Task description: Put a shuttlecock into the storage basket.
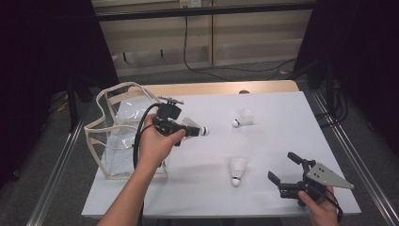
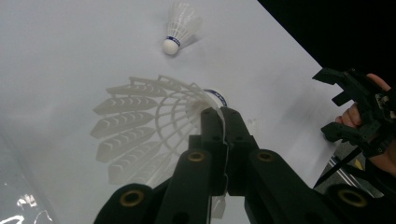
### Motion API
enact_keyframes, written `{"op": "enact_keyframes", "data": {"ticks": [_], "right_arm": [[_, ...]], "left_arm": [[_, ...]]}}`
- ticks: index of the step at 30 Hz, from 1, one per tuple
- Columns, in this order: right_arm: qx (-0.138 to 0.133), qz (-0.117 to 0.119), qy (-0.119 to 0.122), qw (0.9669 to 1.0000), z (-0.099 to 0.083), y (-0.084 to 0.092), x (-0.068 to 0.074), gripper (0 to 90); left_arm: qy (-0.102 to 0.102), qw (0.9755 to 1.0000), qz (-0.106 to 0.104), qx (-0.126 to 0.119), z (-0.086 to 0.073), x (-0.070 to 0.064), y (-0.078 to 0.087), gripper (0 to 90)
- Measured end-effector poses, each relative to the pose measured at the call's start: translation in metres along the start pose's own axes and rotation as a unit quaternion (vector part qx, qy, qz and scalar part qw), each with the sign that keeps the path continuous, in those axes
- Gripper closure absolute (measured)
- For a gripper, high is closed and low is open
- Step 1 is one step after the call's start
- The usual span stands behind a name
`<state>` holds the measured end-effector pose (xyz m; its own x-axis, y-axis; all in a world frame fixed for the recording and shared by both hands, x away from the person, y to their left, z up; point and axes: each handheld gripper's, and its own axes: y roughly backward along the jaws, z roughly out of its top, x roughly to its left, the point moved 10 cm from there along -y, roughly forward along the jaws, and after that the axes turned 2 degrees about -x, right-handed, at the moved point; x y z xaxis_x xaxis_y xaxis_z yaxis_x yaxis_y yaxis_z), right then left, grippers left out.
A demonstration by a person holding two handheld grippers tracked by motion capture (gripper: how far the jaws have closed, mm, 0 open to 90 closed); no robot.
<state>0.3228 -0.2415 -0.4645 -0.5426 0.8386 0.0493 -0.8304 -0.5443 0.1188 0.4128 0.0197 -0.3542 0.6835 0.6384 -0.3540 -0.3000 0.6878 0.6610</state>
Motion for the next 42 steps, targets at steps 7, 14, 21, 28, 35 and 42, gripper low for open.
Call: {"op": "enact_keyframes", "data": {"ticks": [7,14,21,28,35,42], "right_arm": [[0.001,0.0,0.0,1.0,0.0,0.0,0.0,1.6],[0.0,0.0,0.0,1.0,0.0,0.0,0.0,1.6],[-0.001,0.001,0.001,1.0,0.0,0.0,0.0,1.6],[0.0,0.0,0.0,1.0,0.0,0.0,0.0,1.6],[-0.001,0.001,0.001,1.0,0.0,0.0,0.0,1.6],[-0.001,0.001,0.001,1.0,0.001,0.0,0.0,1.6]], "left_arm": [[-0.002,1.0,0.0,0.006,0.003,-0.001,0.002,89.9],[-0.004,0.9999,-0.002,0.009,0.009,-0.002,0.008,89.9],[-0.001,1.0,0.0,0.01,0.014,0.0,0.012,89.9],[0.001,0.9999,0.0,0.015,0.017,0.002,0.015,89.9],[0.0,0.9998,-0.001,0.019,0.02,0.003,0.019,89.9],[0.003,0.9997,-0.005,0.022,0.023,0.002,0.022,90.0]]}}
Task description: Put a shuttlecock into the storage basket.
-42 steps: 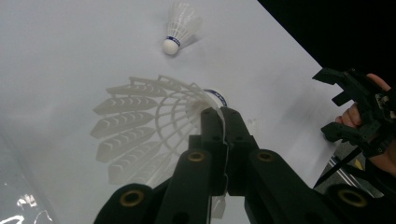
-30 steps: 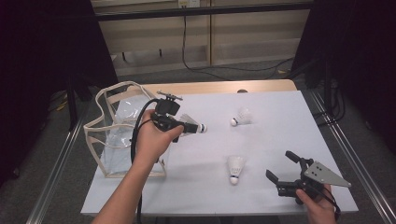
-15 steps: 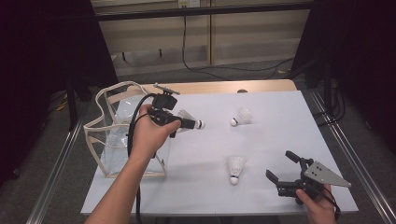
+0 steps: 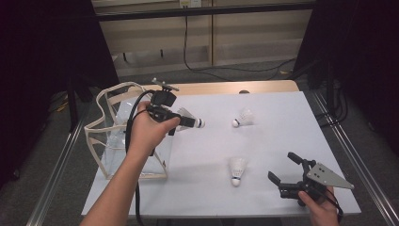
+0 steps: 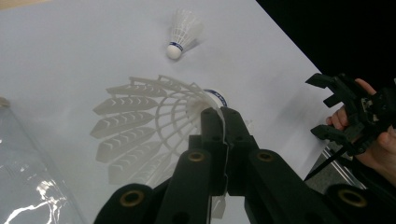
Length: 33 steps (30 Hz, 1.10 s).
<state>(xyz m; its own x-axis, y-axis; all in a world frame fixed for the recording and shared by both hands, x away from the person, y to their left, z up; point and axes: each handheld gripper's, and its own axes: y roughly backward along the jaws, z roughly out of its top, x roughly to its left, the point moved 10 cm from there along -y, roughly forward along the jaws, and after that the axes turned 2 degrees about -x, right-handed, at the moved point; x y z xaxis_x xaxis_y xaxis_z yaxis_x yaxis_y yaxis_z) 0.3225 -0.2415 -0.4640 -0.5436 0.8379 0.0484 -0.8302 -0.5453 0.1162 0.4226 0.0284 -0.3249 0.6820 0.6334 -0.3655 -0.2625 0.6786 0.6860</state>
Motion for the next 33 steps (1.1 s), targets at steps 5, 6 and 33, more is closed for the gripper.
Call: {"op": "enact_keyframes", "data": {"ticks": [5,6,33], "right_arm": [[0.0,0.0,0.0,1.0,0.0,0.0,0.0,1.6],[0.0,0.0,0.0,1.0,0.0,0.0,0.0,1.6],[-0.001,0.001,0.0,1.0,0.0,0.0,0.0,1.7]], "left_arm": [[0.0,1.0,-0.001,0.001,0.001,-0.001,0.001,89.9],[-0.001,1.0,-0.001,0.003,0.001,-0.001,0.001,89.9],[0.003,0.9999,0.01,0.0,0.015,0.003,0.015,90.0]]}}
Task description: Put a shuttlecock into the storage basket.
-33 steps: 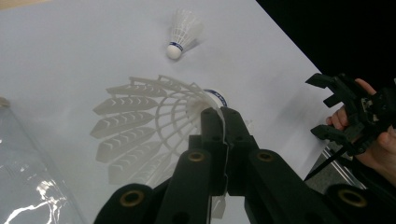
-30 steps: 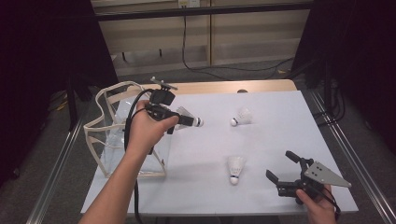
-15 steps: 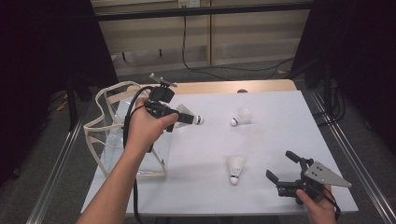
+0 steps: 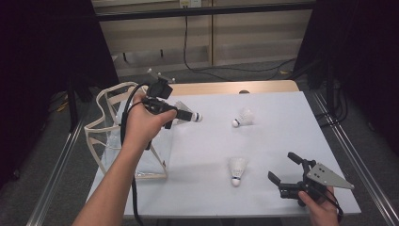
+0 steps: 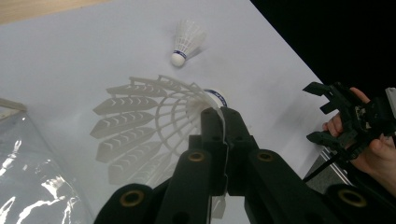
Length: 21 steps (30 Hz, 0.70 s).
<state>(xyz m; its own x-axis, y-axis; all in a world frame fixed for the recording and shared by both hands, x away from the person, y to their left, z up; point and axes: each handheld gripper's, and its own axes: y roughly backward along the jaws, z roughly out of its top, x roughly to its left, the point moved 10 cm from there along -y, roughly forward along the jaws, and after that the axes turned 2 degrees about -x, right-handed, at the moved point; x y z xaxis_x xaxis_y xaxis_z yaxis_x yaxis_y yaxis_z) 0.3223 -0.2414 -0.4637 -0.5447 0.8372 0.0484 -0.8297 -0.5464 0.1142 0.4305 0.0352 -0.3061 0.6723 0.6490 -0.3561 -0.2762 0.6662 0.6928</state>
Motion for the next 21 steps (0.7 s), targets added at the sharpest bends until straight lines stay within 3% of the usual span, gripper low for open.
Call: {"op": "enact_keyframes", "data": {"ticks": [21], "right_arm": [[-0.001,0.0,0.001,1.0,0.0,0.0,0.0,1.7]], "left_arm": [[0.005,0.9999,0.011,-0.001,0.01,0.004,0.012,90.0]]}}
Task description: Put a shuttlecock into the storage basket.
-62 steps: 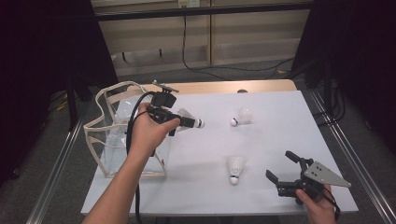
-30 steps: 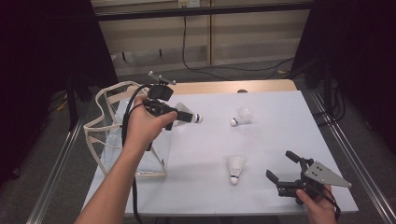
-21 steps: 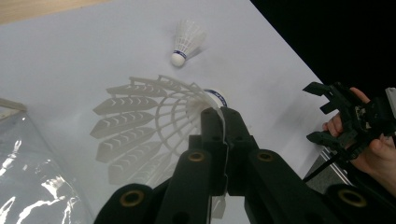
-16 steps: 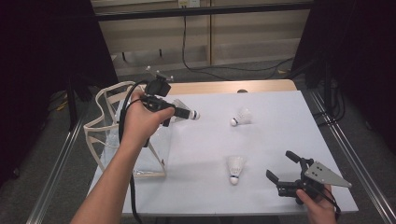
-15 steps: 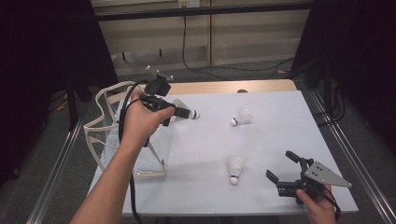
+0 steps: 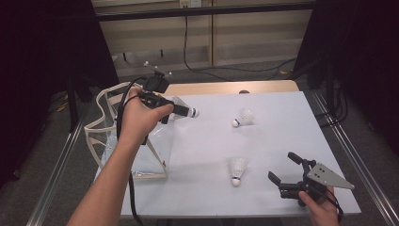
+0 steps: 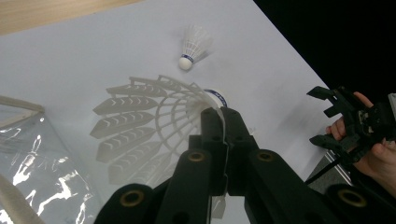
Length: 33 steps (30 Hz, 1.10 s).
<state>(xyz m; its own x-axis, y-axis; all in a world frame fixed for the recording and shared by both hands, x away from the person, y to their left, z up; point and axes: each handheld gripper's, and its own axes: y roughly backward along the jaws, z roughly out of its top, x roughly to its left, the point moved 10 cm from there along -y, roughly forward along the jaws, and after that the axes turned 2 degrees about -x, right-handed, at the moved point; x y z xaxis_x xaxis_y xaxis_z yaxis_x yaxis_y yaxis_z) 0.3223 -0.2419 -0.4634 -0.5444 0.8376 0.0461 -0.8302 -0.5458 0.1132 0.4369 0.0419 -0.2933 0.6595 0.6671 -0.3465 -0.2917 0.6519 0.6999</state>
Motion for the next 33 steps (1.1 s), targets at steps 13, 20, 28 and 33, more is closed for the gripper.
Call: {"op": "enact_keyframes", "data": {"ticks": [13,20,28,33], "right_arm": [[0.0,0.0,-0.001,1.0,0.0,0.0,0.0,1.7],[-0.001,0.0,0.0,1.0,0.0,0.0,0.0,1.7],[0.0,0.0,-0.001,1.0,0.0,0.0,0.0,1.7],[0.0,0.0,-0.001,1.0,0.0,-0.001,0.0,1.7]], "left_arm": [[0.006,0.9999,0.01,-0.002,0.005,0.008,0.011,90.0],[0.01,0.9999,0.013,-0.001,0.007,0.013,0.015,90.0],[0.014,0.9998,0.015,0.001,0.009,0.016,0.018,90.0],[0.018,0.9997,0.017,0.001,0.01,0.018,0.019,90.0]]}}
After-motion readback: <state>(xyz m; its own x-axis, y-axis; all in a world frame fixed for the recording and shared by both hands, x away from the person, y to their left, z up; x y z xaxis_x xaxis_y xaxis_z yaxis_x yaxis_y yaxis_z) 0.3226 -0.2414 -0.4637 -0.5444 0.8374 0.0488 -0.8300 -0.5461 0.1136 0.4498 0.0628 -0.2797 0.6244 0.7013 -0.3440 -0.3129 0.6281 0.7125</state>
